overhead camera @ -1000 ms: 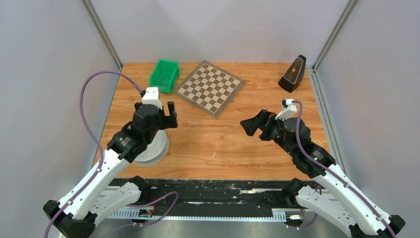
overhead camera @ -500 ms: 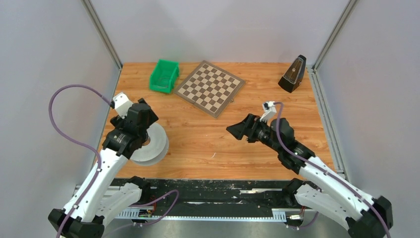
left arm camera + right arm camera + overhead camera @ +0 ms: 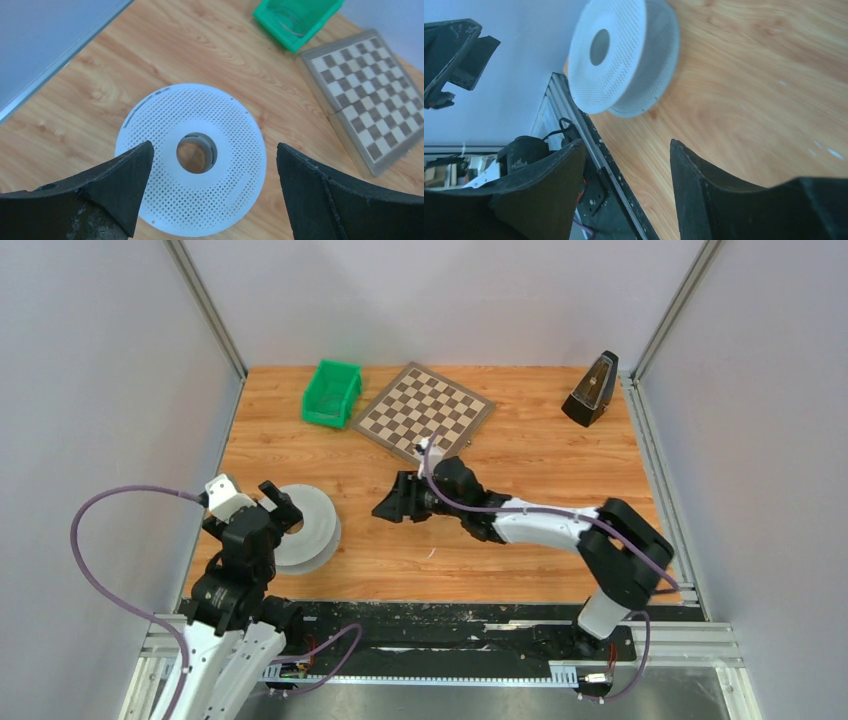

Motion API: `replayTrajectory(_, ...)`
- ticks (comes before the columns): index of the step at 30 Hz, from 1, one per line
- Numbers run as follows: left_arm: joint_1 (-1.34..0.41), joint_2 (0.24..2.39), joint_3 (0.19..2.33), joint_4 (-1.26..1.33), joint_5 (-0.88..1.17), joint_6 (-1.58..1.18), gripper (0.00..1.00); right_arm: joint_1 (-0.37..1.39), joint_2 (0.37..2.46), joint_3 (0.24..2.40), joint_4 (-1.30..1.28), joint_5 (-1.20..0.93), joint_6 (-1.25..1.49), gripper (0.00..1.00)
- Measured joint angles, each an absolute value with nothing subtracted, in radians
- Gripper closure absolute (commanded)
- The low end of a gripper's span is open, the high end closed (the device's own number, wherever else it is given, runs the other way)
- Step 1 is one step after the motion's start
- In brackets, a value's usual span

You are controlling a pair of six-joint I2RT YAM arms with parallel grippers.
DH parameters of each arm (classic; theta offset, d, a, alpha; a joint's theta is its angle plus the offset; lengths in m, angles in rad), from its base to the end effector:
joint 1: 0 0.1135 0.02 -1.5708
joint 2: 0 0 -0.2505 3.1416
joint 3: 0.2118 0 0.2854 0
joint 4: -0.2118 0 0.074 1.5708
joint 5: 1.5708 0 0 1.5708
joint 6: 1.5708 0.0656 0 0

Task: Wrap the cables

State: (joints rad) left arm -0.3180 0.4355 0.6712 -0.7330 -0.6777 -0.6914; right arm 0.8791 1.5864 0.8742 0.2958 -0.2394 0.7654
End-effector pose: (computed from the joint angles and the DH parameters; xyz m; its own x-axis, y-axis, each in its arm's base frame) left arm 0.1650 -0.0110 0.2830 -0.1706 -0.4668 -0.8678 -0.5045 0.7979 -0.3300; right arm 0.2433 0.3182 0.1713 -0.8002 0.0890 -0.5930 -0.4605 0.5422 0.7028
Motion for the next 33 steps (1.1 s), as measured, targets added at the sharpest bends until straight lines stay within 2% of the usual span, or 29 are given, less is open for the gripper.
replayTrajectory(5,-0.318,0.268,0.624,-0.625,-0.561,-0.511,0.0,0.903,1.838,1.053,0.435,-0.358,0.789,0.45)
replayTrajectory(9,-0.318,0.236,0.62,-0.578,-0.503,-0.431,0.0,0.911,1.996,1.161,0.508,-0.439,0.816,0.46)
replayTrajectory(18,-0.318,0.236,0.601,-0.533,-0.372,-0.339,0.0,0.918,2.207,1.318,0.55,-0.524,0.883,0.46)
replayTrajectory(23,-0.318,0.237,0.601,-0.526,-0.318,-0.308,0.0,0.92,2.286,1.382,0.587,-0.576,0.92,0.5)
replayTrajectory(28,-0.318,0.233,0.601,-0.524,-0.274,-0.281,0.0,0.921,2.32,1.406,0.638,-0.609,0.958,0.6)
replayTrajectory(33,-0.318,0.233,0.601,-0.52,-0.256,-0.27,0.0,0.921,2.346,1.419,0.69,-0.627,1.002,0.84)
